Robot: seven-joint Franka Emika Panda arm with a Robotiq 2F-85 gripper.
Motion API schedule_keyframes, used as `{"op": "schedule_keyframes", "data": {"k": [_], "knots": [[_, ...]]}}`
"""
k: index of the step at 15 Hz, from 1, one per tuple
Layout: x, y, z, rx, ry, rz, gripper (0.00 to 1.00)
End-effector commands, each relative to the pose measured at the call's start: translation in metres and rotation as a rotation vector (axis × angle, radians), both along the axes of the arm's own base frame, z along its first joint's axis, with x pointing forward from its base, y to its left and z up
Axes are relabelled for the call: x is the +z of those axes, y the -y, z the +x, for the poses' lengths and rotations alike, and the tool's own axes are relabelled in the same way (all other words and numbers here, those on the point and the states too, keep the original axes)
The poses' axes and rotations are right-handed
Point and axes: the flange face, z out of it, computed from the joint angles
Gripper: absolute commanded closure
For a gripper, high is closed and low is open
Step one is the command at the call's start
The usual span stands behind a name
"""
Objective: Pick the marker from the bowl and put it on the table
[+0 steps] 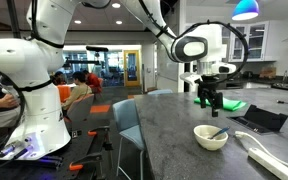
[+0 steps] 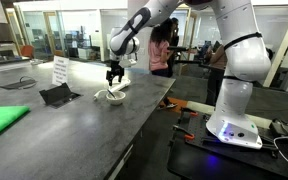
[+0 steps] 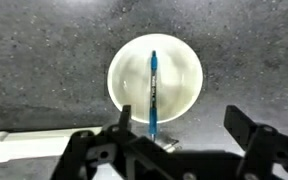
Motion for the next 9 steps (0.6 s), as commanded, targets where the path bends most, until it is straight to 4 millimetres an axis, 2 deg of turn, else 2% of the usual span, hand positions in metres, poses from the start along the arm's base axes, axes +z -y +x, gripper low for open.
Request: {"op": "schedule_keyframes", "data": {"k": [1,6,9], "knots": [[-0.014,0.005,0.017,0.014,0.010,0.029,0.00],[-0.040,0.014,0.022,0.014,-0.011,0.042,0.00],[-0.055,0.016,0.027,0.006,-0.022,0.064,0.11]]}}
